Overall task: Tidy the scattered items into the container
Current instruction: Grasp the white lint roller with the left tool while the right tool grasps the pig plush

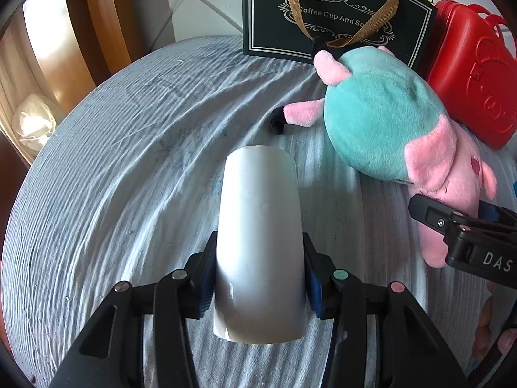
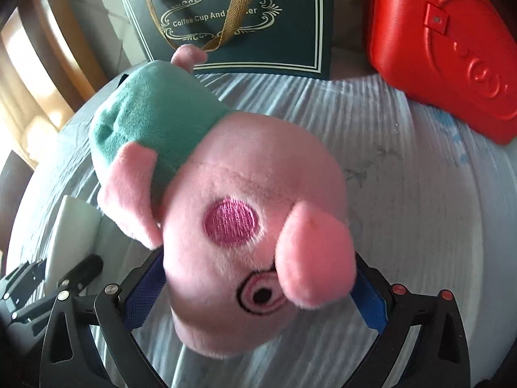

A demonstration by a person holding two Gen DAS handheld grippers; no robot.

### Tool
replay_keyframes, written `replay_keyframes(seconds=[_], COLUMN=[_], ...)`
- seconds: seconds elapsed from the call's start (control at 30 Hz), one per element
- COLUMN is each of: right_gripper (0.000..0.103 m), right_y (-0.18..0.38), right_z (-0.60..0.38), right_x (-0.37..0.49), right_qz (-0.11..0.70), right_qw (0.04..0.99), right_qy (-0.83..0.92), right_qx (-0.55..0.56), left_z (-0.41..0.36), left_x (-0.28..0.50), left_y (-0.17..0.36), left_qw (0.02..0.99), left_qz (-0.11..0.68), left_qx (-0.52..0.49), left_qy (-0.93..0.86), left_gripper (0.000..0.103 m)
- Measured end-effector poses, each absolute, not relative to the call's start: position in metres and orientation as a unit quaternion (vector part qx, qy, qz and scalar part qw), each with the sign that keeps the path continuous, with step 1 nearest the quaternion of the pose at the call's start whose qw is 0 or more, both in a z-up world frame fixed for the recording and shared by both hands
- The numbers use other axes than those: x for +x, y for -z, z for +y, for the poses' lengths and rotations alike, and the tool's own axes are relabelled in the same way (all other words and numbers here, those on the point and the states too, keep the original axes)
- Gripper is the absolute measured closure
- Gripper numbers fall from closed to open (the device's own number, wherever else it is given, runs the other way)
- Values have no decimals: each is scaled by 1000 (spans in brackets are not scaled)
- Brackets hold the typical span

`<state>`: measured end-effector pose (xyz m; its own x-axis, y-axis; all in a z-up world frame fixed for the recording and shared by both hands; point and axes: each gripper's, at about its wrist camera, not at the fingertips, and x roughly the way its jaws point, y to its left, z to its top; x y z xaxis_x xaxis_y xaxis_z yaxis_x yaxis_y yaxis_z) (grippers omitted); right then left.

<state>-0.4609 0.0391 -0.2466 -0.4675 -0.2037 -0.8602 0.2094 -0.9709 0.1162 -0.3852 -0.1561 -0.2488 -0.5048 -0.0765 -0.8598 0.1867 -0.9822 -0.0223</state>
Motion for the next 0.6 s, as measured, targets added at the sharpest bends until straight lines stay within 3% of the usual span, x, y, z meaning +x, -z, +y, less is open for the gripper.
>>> replay_keyframes(seconds=[0.13, 0.2, 0.6], right_gripper=[3, 27, 36], right_y=[253, 251, 219], right_z=[33, 39, 54], right_x=[-465, -463, -433], right_qz=[12, 15, -25], right_qw=[107, 96, 98], right_qy=[862, 870, 887], right_qx=[495, 483, 451], left_z=[-154, -152, -142], left_x=[-391, -394, -381], left_y=[250, 250, 218], left_qw=[79, 77, 76], left_qz=[55, 54, 46], left_qx=[482, 480, 457], left_qy=[871, 872, 885], left_gripper=[58, 58, 58])
